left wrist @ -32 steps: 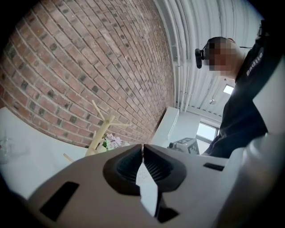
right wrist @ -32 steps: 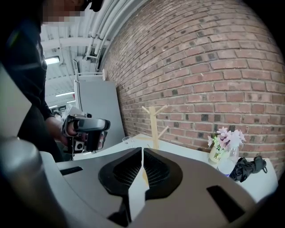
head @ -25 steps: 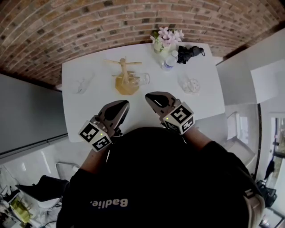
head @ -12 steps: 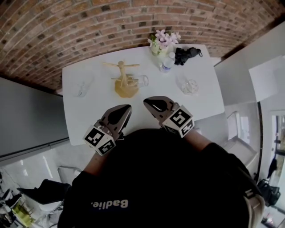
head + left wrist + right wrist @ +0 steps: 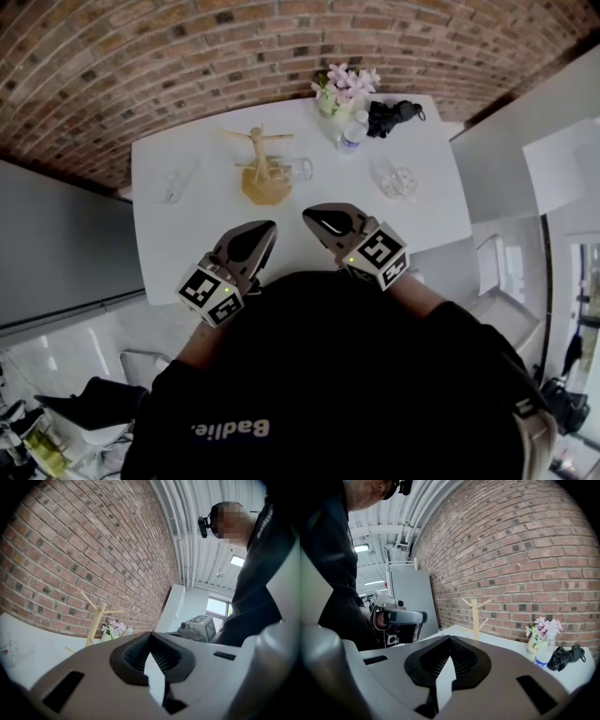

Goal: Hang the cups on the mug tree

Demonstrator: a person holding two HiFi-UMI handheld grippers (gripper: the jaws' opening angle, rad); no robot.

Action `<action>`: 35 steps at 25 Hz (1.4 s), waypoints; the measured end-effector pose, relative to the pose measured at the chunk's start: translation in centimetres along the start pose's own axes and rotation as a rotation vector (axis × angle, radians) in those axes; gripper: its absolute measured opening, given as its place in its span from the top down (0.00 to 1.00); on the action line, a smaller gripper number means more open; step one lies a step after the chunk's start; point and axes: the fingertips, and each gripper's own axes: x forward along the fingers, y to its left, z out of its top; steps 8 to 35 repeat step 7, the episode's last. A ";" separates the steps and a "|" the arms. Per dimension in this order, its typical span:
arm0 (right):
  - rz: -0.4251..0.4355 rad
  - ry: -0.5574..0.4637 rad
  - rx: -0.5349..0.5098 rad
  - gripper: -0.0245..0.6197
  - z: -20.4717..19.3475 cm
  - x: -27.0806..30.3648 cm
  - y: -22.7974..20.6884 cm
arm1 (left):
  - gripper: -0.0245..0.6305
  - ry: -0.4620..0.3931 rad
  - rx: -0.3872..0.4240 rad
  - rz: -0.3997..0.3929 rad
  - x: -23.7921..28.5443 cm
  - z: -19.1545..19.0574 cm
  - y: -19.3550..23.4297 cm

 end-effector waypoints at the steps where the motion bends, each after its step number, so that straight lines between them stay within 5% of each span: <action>1: 0.000 0.000 0.000 0.92 0.0 0.0 0.1 | 0.96 0.000 0.000 0.000 -0.1 0.0 0.1; 35: 0.000 0.002 -0.006 0.92 0.1 0.3 0.2 | 0.96 0.001 0.001 -0.003 -0.3 0.0 0.4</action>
